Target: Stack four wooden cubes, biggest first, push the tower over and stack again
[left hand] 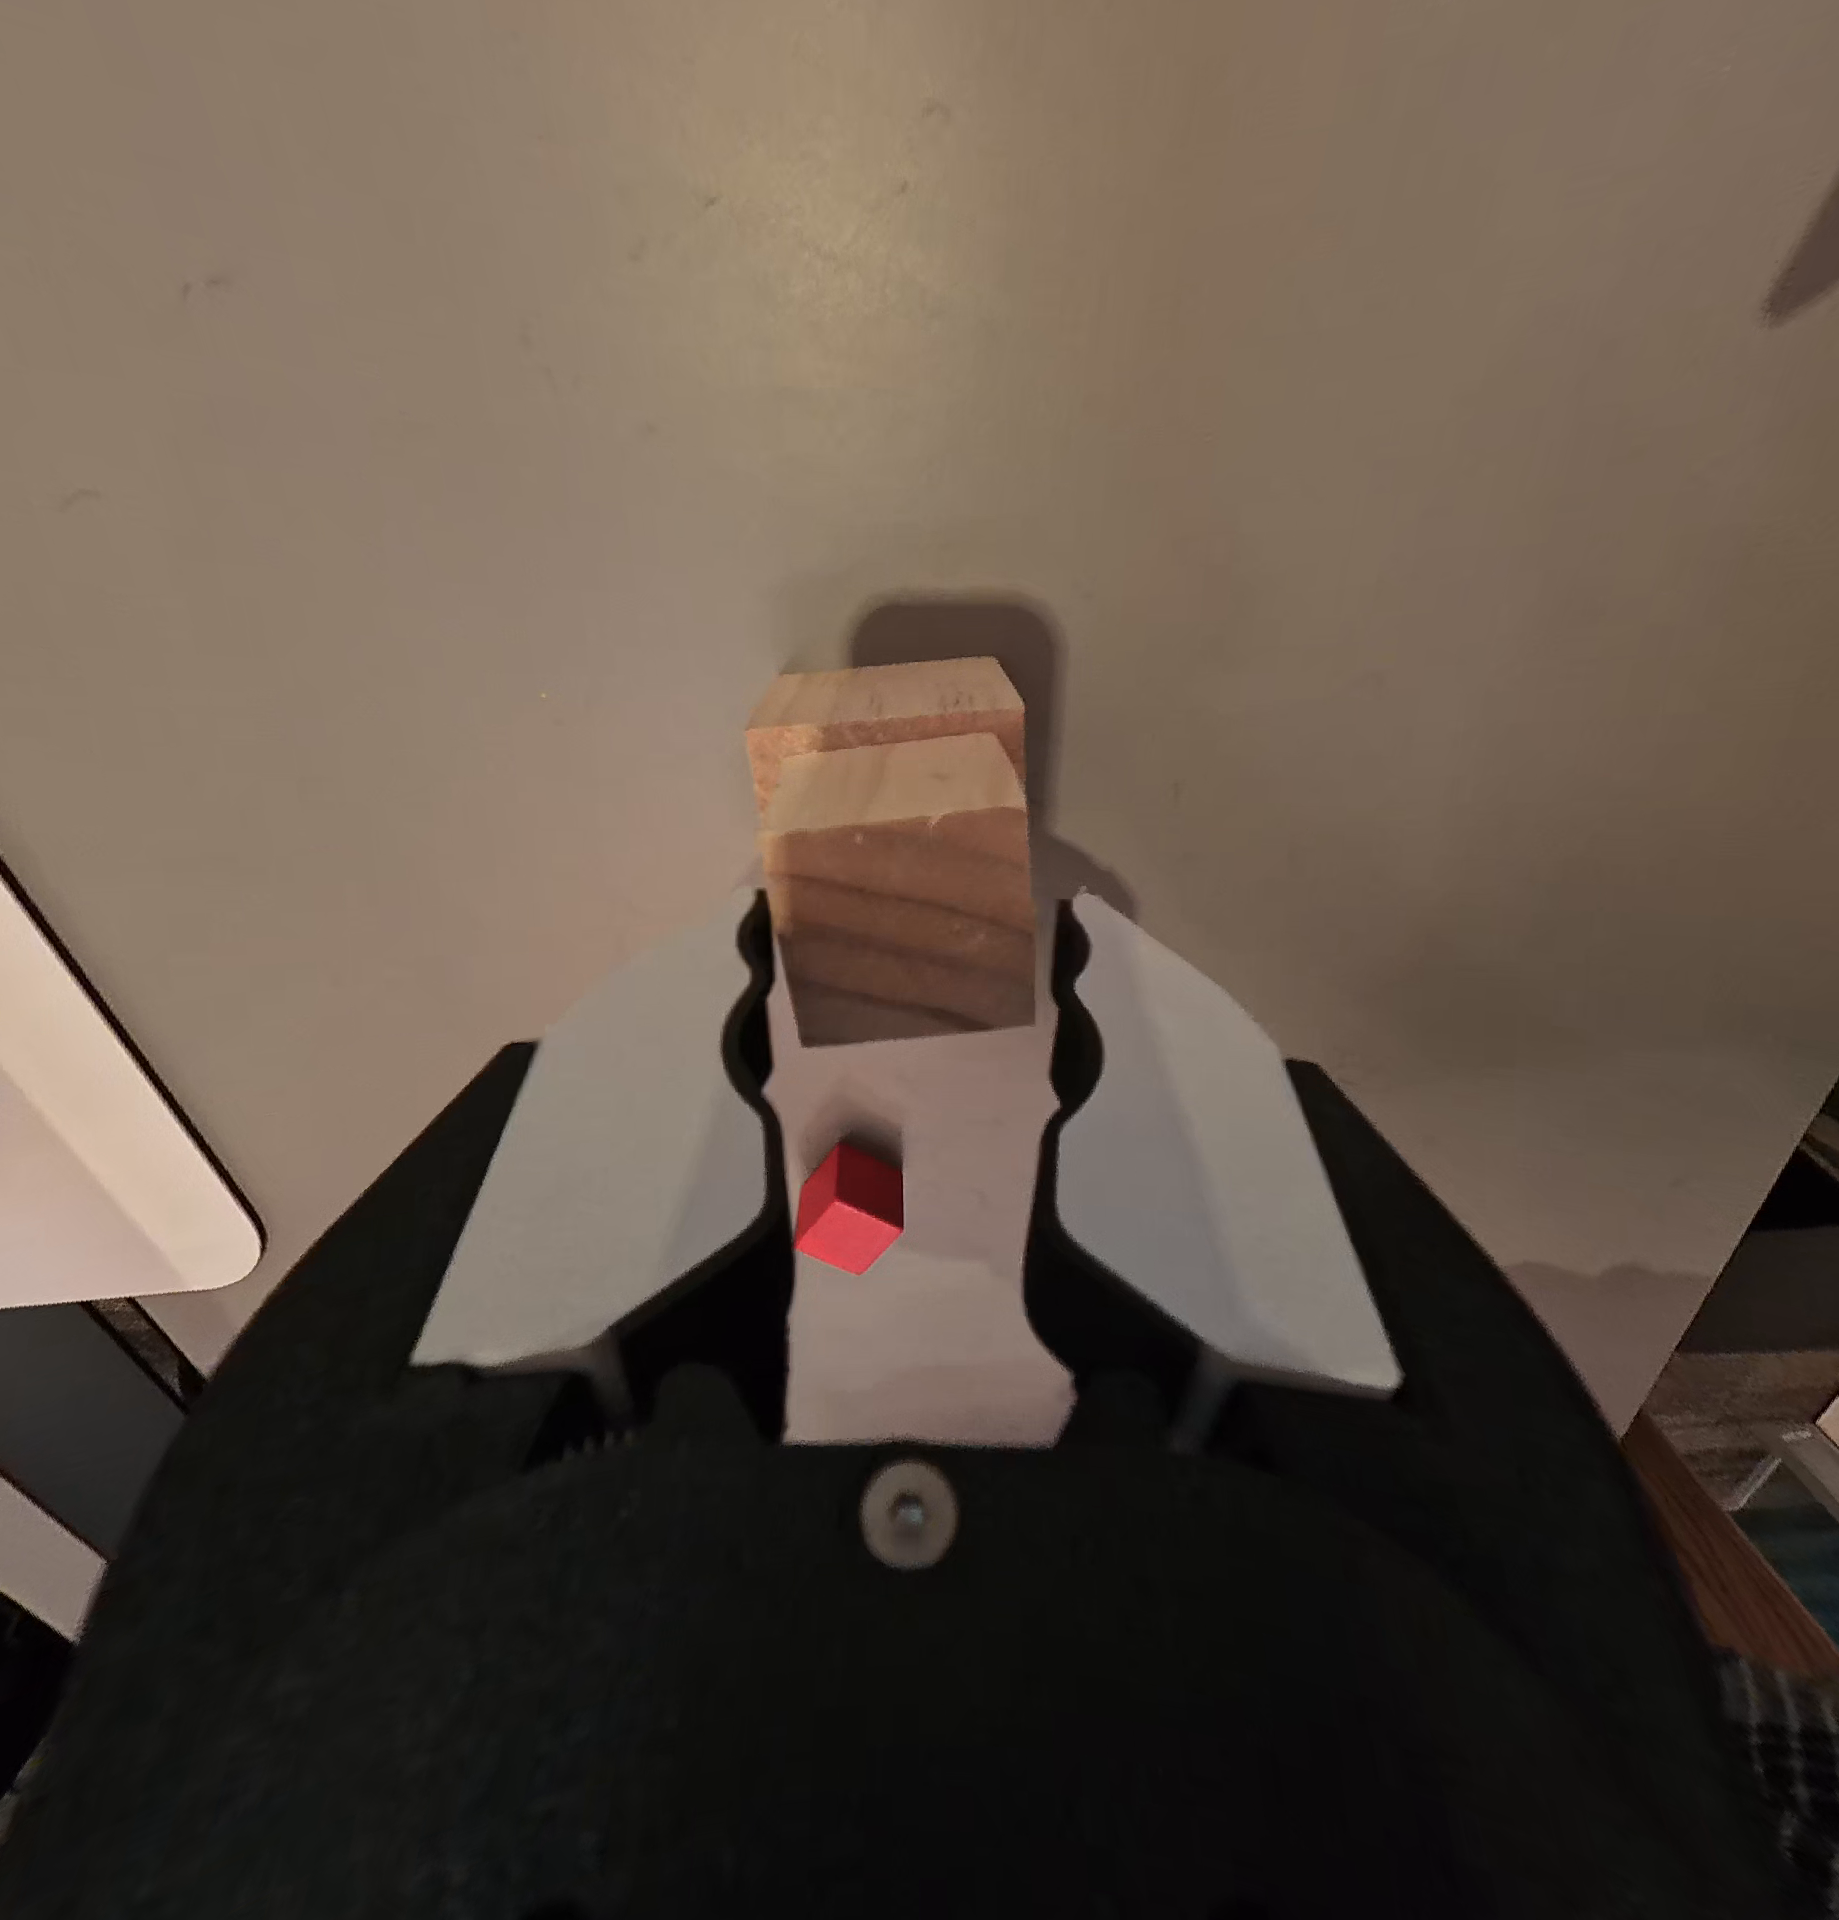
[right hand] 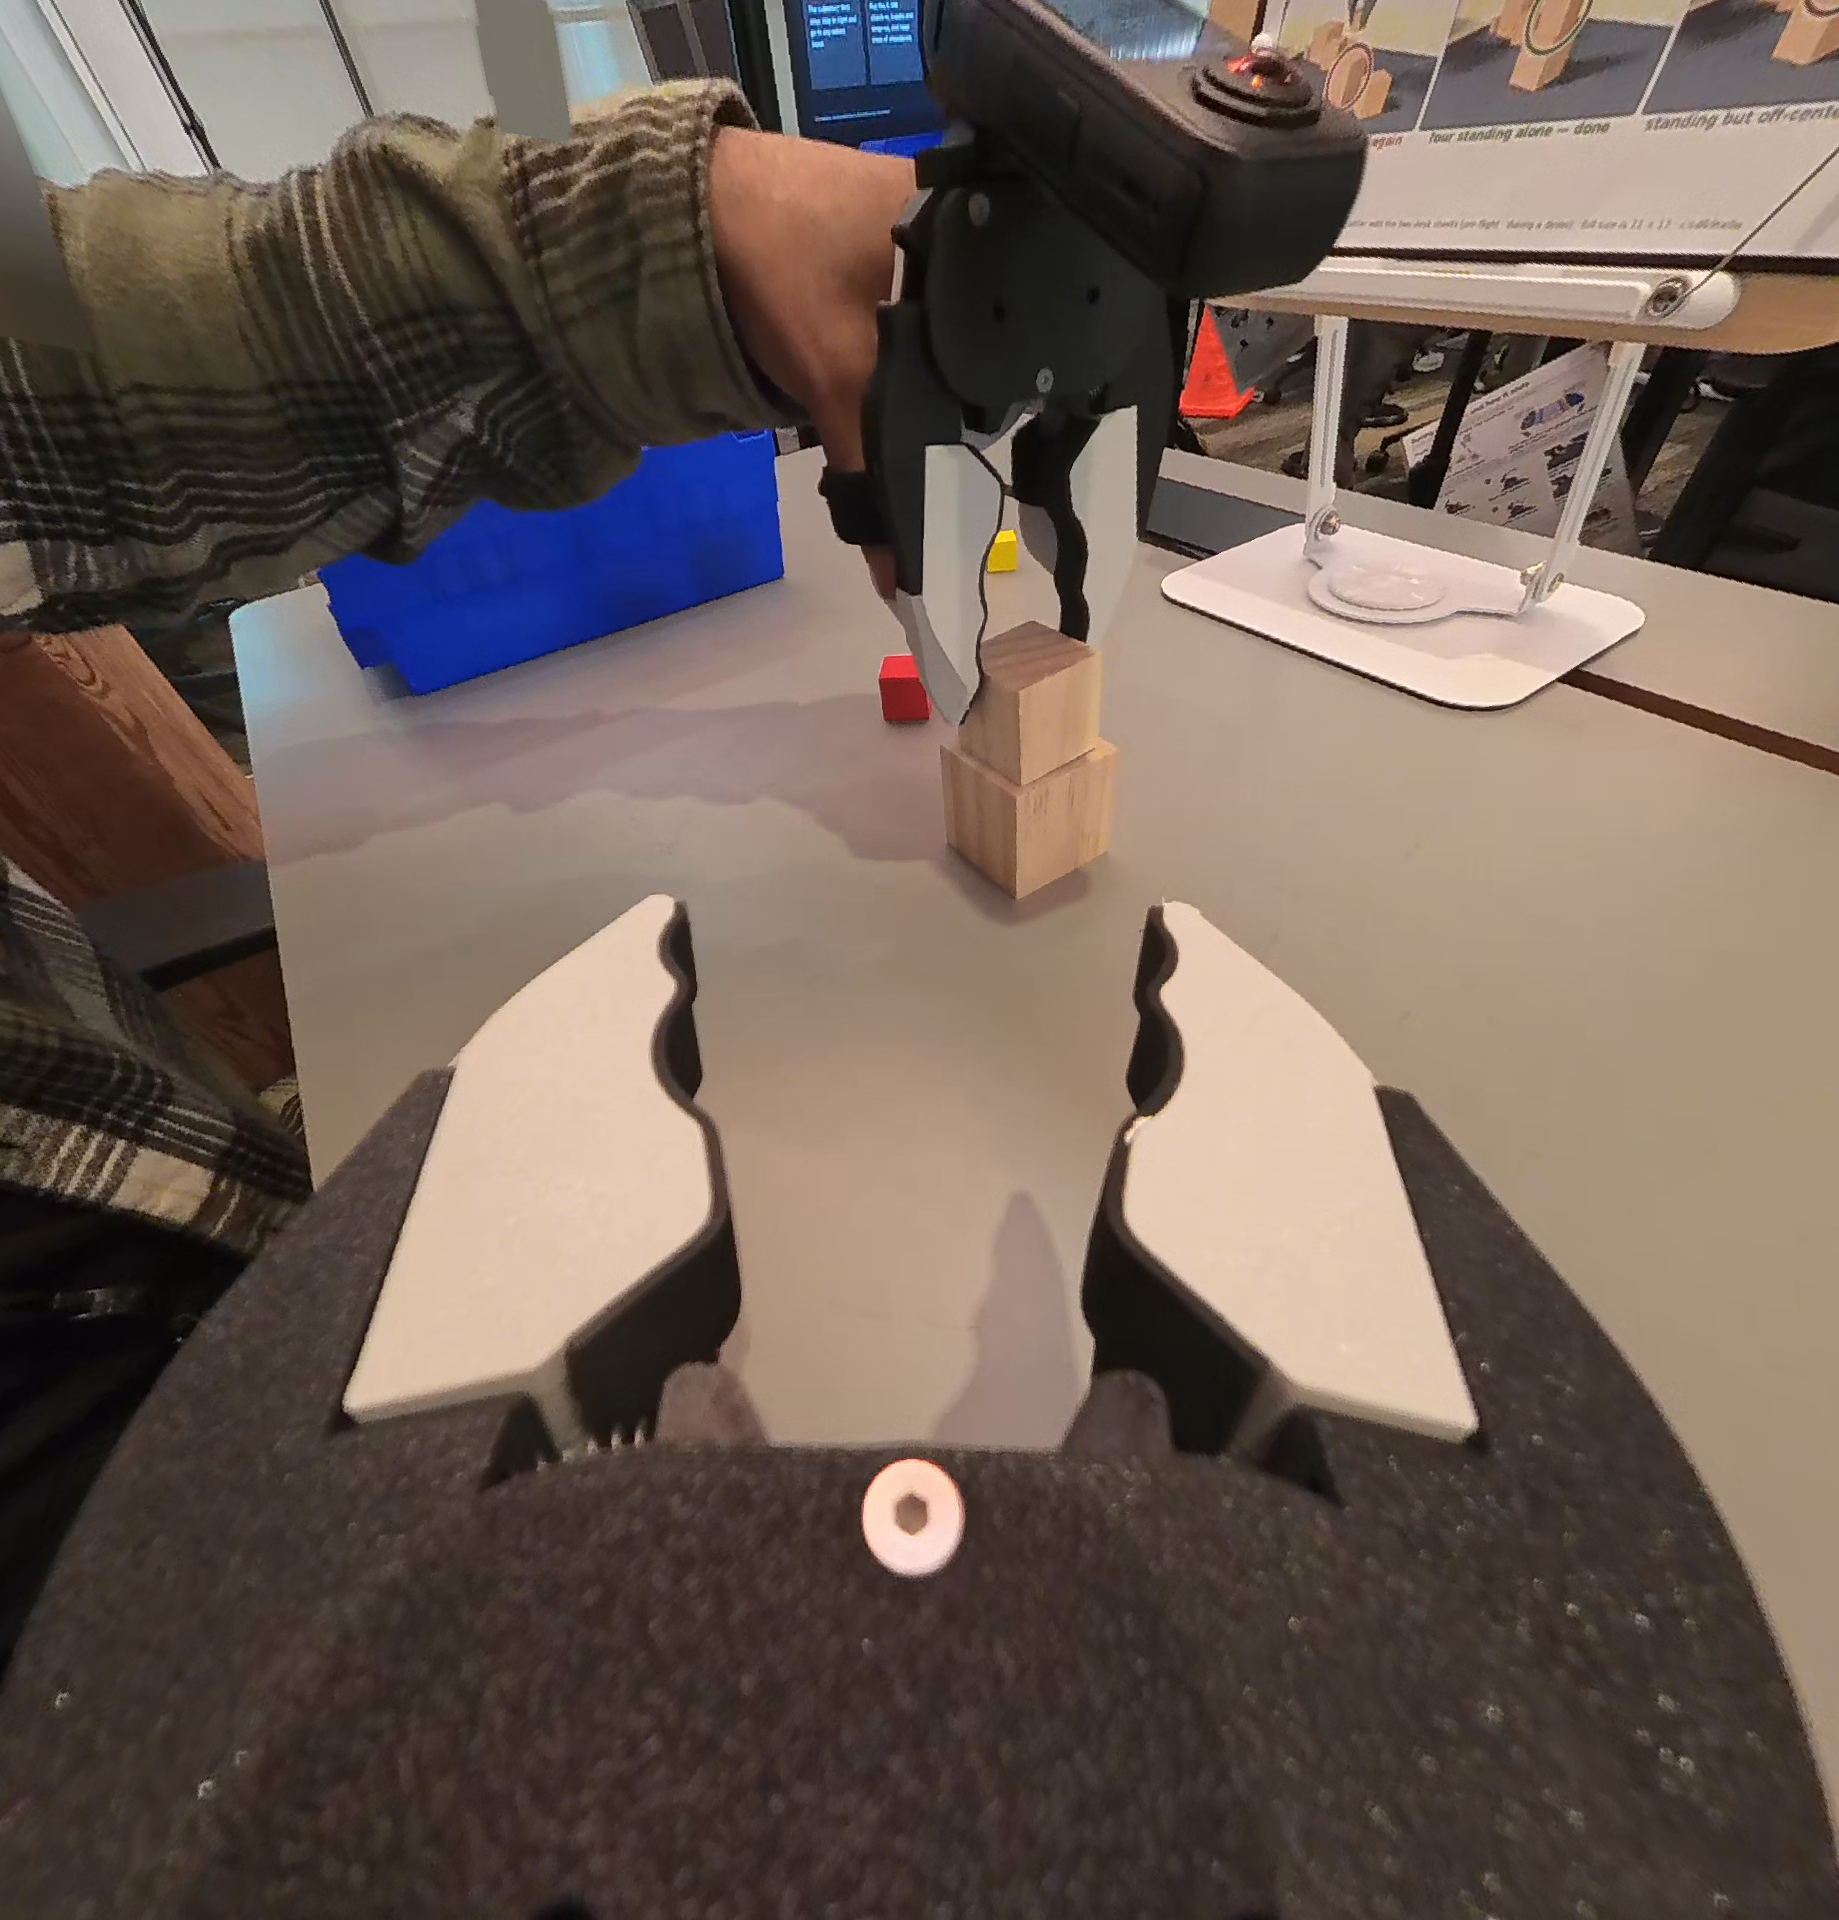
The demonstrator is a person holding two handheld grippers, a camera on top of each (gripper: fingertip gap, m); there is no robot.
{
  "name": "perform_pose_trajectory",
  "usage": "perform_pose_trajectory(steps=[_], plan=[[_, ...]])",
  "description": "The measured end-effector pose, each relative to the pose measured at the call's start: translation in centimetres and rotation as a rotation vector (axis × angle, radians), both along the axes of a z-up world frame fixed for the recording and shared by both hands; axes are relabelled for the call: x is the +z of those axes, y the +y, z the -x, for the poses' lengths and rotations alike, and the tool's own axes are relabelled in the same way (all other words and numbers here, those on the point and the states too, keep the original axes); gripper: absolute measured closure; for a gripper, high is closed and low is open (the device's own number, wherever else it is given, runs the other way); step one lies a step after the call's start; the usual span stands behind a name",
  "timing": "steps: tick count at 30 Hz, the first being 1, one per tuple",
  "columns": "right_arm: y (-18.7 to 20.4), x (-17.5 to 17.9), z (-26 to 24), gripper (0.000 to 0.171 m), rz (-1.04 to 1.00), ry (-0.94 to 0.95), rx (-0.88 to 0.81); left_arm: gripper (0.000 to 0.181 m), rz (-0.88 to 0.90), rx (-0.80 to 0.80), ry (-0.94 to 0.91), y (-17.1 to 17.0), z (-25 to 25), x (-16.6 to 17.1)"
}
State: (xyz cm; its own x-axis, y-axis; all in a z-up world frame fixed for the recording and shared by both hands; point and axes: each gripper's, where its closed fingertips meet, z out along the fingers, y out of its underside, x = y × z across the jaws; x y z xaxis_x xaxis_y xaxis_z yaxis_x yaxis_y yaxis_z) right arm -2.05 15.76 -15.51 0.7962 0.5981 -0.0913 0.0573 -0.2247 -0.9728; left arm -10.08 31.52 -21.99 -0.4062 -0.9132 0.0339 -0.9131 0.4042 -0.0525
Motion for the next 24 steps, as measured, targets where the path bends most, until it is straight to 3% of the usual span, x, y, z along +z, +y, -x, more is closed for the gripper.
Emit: perform_pose_trajectory(steps=[6,11,18,24], plan=[[0.0,0.1,0.0,0.089,-0.003,0.000,-0.003,0.103,-0.032,0.049,-0.088,1.6,0.3,1.5],[-0.2,0.1,-0.2,0.088,-0.001,-0.003,-0.010,0.090,-0.018,0.270,-0.361,5.7,2.2,4.7],[-0.2,0.2,0.0,0.088,-0.003,-0.001,-0.006,0.092,-0.150,0.763,-0.583,16.8,11.3,6.7],[0.1,0.2,0.3,0.088,-0.002,-0.005,0.006,0.094,-0.107,0.896,-0.537,19.4,15.7,3.9]])
